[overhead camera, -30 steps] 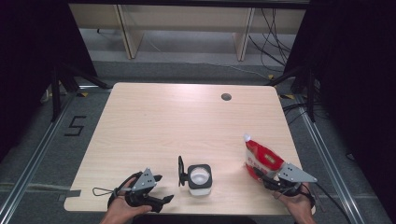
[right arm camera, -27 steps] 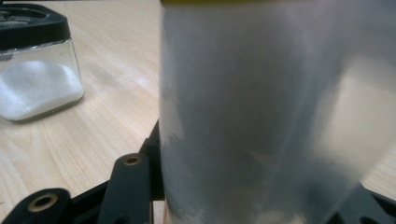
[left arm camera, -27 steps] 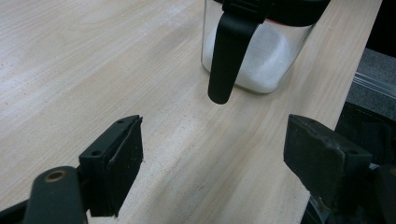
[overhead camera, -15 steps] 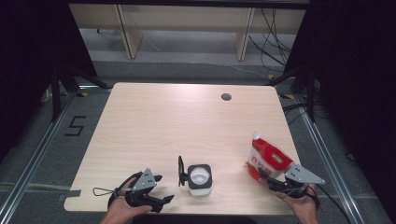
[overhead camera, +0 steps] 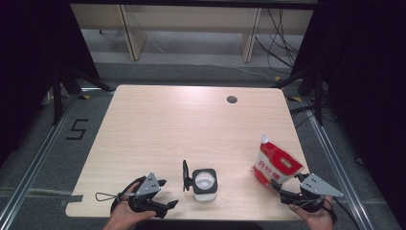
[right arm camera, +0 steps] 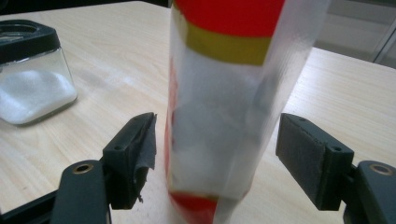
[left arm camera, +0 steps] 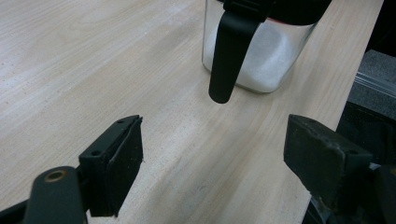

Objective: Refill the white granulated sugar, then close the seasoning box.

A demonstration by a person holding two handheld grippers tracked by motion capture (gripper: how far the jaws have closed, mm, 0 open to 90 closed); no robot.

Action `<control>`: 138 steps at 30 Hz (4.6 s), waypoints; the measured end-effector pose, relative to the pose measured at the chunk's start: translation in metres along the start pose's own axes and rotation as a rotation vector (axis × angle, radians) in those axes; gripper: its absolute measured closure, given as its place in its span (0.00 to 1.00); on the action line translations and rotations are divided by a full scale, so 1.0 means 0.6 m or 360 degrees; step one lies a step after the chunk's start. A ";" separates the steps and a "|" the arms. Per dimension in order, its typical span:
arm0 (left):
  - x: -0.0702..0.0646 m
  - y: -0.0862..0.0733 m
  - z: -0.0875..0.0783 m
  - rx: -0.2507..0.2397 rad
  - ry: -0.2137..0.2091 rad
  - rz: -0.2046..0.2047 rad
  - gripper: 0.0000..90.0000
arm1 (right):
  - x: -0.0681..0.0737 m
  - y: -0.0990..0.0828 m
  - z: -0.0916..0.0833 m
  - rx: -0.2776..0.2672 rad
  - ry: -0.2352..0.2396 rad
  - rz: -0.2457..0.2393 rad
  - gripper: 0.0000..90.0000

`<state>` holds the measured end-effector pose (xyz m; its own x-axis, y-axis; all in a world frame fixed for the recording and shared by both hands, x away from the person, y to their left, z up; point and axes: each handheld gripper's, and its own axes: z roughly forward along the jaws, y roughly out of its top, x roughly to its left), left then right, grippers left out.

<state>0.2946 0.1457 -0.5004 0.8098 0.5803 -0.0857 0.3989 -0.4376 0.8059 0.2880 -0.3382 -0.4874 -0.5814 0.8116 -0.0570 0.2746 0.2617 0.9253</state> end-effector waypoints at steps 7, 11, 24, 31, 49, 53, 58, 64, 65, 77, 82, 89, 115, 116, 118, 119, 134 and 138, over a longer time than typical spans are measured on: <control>0.006 0.002 -0.002 0.0029 0.0008 0.0061 0.22 | 0.017 -0.004 -0.023 0.0060 -0.0082 0.0024 0.30; 0.004 0.001 -0.001 0.0008 0.0022 0.0006 0.22 | 0.020 -0.008 -0.028 0.0117 -0.0081 0.0028 0.29; 0.005 0.001 0.001 -0.0007 0.0018 0.0007 0.22 | 0.034 -0.015 -0.045 0.0199 -0.0144 0.0031 0.28; 0.006 0.002 0.001 -0.0002 0.0025 0.0011 0.21 | 0.033 -0.019 -0.048 0.0226 -0.0112 -0.0022 0.26; 0.007 0.008 -0.003 -0.0017 0.0025 -0.0013 0.21 | 0.048 -0.024 -0.058 0.0247 -0.0101 -0.0065 0.24; 0.005 0.010 -0.004 -0.0048 0.0029 -0.0041 0.21 | 0.052 -0.026 -0.057 0.0287 -0.0094 -0.0043 0.23; 0.004 0.016 -0.007 -0.0059 0.0029 -0.0052 0.21 | 0.058 -0.027 -0.057 0.0290 -0.0091 -0.0029 0.23; 0.002 0.026 -0.013 -0.0098 0.0000 -0.0014 0.34 | 0.055 -0.027 -0.057 0.0299 -0.0089 -0.0102 0.23; 0.000 0.026 -0.015 -0.0088 0.0019 -0.0042 0.39 | 0.057 -0.027 -0.056 0.0303 -0.0076 -0.0049 0.23; -0.009 0.064 -0.037 -0.0234 0.0040 0.0052 0.96 | 0.060 -0.026 -0.054 0.0318 -0.0093 -0.0065 0.23; -0.013 0.079 -0.035 -0.0247 0.0025 0.0092 0.99 | 0.060 -0.026 -0.054 0.0320 -0.0098 -0.0055 0.23; -0.025 0.102 -0.037 -0.0269 0.0018 0.0132 0.99 | 0.058 -0.027 -0.053 0.0314 -0.0094 -0.0077 0.23; -0.036 0.143 -0.027 -0.0251 0.0055 0.0213 0.99 | 0.056 -0.025 -0.053 0.0303 -0.0098 -0.0119 0.23; -0.037 0.145 -0.026 -0.0254 0.0049 0.0228 0.99 | 0.056 -0.025 -0.053 0.0303 -0.0098 -0.0118 0.23; -0.039 0.147 -0.025 -0.0260 0.0051 0.0220 0.99 | 0.056 -0.025 -0.053 0.0302 -0.0099 -0.0121 0.23; -0.039 0.148 -0.025 -0.0265 0.0045 0.0231 0.99 | 0.056 -0.025 -0.053 0.0303 -0.0100 -0.0122 0.23; -0.057 0.159 0.012 -0.0222 -0.0042 0.0242 0.99 | 0.057 -0.026 -0.053 0.0300 -0.0089 -0.0098 0.23; -0.059 0.160 0.019 -0.0203 -0.0040 0.0248 0.99 | 0.058 -0.025 -0.054 0.0302 -0.0094 -0.0099 0.23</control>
<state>0.3090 0.0753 -0.4269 0.8686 0.4944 0.0325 0.2116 -0.4294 0.8780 0.2391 -0.3309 -0.4914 -0.5575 0.8185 -0.1388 0.3821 0.4015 0.8323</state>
